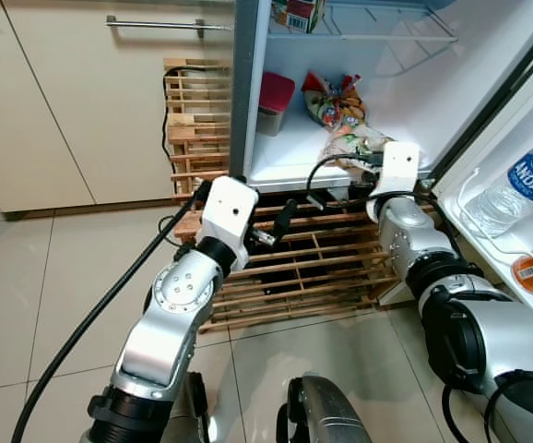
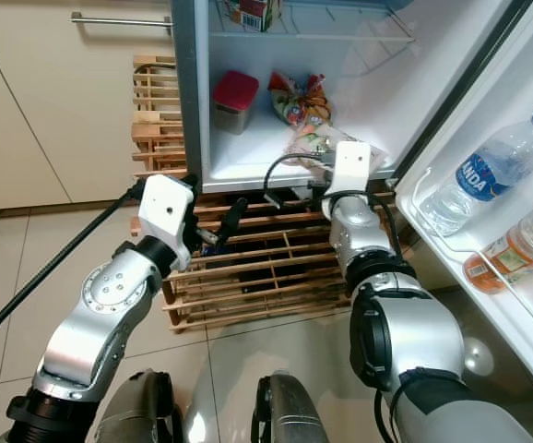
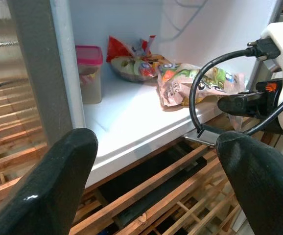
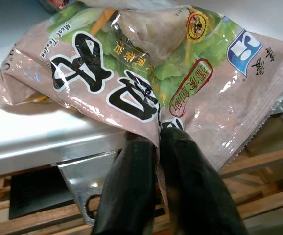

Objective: Restocking fridge

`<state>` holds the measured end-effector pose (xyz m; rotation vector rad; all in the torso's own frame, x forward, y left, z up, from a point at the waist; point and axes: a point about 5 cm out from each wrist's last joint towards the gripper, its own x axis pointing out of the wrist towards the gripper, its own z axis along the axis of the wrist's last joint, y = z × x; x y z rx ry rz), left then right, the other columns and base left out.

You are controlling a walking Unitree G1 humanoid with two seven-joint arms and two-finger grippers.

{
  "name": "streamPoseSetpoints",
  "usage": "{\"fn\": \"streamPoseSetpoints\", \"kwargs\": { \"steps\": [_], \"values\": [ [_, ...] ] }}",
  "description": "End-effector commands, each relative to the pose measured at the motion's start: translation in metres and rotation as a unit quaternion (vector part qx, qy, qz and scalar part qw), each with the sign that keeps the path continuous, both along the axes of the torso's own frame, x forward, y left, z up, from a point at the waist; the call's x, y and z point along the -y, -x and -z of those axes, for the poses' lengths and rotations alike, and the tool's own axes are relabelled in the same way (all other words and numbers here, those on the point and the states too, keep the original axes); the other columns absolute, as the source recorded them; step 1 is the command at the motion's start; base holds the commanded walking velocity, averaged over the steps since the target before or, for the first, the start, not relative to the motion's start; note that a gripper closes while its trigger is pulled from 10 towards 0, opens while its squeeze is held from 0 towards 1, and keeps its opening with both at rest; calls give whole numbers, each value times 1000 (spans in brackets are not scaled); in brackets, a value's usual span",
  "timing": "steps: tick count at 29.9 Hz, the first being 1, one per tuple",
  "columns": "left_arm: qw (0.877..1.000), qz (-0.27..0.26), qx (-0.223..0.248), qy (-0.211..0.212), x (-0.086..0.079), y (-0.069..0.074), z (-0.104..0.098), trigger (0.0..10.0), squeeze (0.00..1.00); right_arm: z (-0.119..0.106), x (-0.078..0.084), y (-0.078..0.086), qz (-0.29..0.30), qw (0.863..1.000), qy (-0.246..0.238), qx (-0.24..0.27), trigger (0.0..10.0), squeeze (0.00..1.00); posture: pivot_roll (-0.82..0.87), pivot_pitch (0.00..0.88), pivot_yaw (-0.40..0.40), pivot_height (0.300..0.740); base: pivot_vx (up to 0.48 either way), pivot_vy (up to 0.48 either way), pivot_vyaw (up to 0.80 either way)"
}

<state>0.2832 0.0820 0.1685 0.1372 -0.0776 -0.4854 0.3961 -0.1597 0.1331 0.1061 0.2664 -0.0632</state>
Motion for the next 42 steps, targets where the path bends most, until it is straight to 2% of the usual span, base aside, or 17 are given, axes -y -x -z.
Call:
{"fn": "streamPoseSetpoints", "kwargs": {
  "steps": [1, 6, 8, 11, 16, 18, 19, 20, 25, 29, 31, 35, 40, 42],
  "values": [
    [1000, 4, 2, -2, 3, 0, 0, 10000, 0, 2, 5, 1, 7, 1000, -17, -11, 0, 0, -32, 127, -125, 675, 0, 0, 0],
    [1000, 4, 3, -3, 3, -1, 0, 10000, 0, -4, 7, -1, 12, 1000, -9, -4, 0, 0, -29, 125, -124, 675, 0, 0, 0],
    [1000, 5, 5, -4, 4, -1, -1, 10000, 0, -10, 10, -4, 16, 1000, 16, 9, 0, 0, -27, 121, -123, 675, 0, 0, 0],
    [1000, 5, 6, -4, 4, -1, -1, 10000, 0, -12, 10, -5, 14, 999, 27, 13, 0, 0, -27, 119, -123, 675, 0, 0, 0],
    [1000, 2, 10, -2, 5, -3, -1, 10000, 0, -30, -3, -11, -23, 994, 88, 54, 0, 0, -21, 106, -130, 675, 0, 0, 0],
    [1000, 2, 10, -2, 5, -3, -1, 10000, 0, -30, -3, -11, -23, 994, 88, 54, 0, 0, -21, 106, -130, 675, 0, 0, 0],
    [1000, 0, 11, -1, 4, -3, -1, 10000, 0, -39, -11, -14, -42, 991, 106, 74, 0, 0, -20, 105, -118, 675, 0, 0, 0],
    [1000, 0, 11, -1, 4, -3, -1, 10000, 0, -39, -11, -14, -42, 991, 106, 74, 0, 0, -20, 105, -118, 675, 0, 0, 0],
    [1000, 0, 14, -11, -3, -7, -1, 10000, 0, -73, -51, -20, -108, 970, 152, 158, 0, 0, -13, 93, -54, 675, 0, 0, 0],
    [1000, 1, 17, -17, -6, -9, -3, 10000, 0, -87, -70, -19, -132, 954, 182, 199, 0, 0, -9, 84, -30, 675, 0, 0, 0],
    [1000, 0, 18, -20, -7, -10, -3, 10000, 0, -90, -81, -18, -153, 942, 208, 215, 0, 0, -7, 83, -26, 675, 0, 0, 0],
    [1000, 3, 21, -23, -6, -11, -5, 10000, 0, -82, -81, -16, -165, 933, 242, 207, 0, 0, 13, 85, -56, 675, 0, 0, 0],
    [999, 3, 21, -25, -5, -11, -4, 10000, 0, -74, -67, -17, -157, 923, 293, 194, 0, 0, 17, 87, -74, 675, 0, 0, 0],
    [999, 3, 20, -25, -4, -10, -3, 10000, 0, -75, -62, -17, -148, 923, 298, 194, 0, 0, 15, 87, -77, 675, 0, 0, 0]
  ]
}}
